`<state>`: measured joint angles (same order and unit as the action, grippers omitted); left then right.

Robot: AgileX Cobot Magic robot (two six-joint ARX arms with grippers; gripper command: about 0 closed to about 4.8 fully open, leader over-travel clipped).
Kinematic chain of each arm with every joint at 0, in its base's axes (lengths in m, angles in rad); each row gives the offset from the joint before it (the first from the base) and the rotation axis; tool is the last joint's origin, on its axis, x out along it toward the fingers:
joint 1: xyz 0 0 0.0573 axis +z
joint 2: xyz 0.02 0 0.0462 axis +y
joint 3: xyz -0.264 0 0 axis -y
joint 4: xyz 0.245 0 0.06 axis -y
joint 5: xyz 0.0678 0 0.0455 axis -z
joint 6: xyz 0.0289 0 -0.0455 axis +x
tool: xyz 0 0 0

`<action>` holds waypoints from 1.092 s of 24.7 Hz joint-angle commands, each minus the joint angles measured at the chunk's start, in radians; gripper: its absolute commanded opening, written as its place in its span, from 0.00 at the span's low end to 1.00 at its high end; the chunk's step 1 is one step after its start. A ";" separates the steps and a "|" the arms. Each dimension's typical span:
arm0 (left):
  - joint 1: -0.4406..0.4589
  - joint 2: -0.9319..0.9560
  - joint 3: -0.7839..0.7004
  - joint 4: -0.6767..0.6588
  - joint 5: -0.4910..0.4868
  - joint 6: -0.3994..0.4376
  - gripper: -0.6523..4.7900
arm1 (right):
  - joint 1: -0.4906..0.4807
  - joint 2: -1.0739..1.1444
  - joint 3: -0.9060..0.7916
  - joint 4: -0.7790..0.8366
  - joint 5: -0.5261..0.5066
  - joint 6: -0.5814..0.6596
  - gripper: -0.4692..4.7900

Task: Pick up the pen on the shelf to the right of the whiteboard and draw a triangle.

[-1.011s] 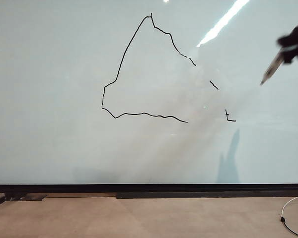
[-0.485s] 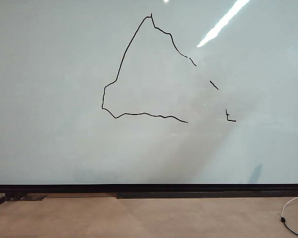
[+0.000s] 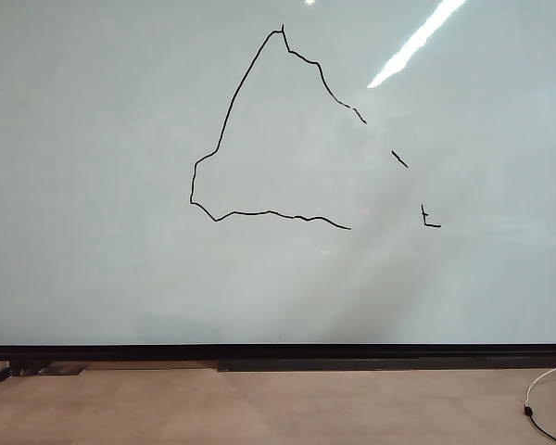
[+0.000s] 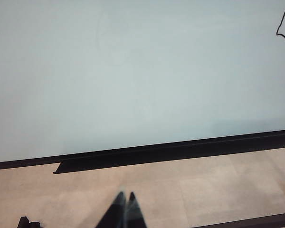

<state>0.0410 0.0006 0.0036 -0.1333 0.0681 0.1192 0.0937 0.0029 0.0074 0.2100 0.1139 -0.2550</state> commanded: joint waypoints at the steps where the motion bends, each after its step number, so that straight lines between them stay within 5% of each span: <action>1: 0.000 0.000 0.003 0.005 -0.001 0.001 0.11 | 0.000 -0.003 -0.007 -0.069 0.002 0.007 0.08; 27: 0.000 0.000 0.003 -0.001 -0.001 0.001 0.11 | 0.001 -0.002 -0.007 -0.028 -0.041 -0.007 0.09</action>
<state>0.0410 0.0002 0.0036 -0.1387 0.0669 0.1192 0.0940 0.0006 0.0074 0.1661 0.0650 -0.2623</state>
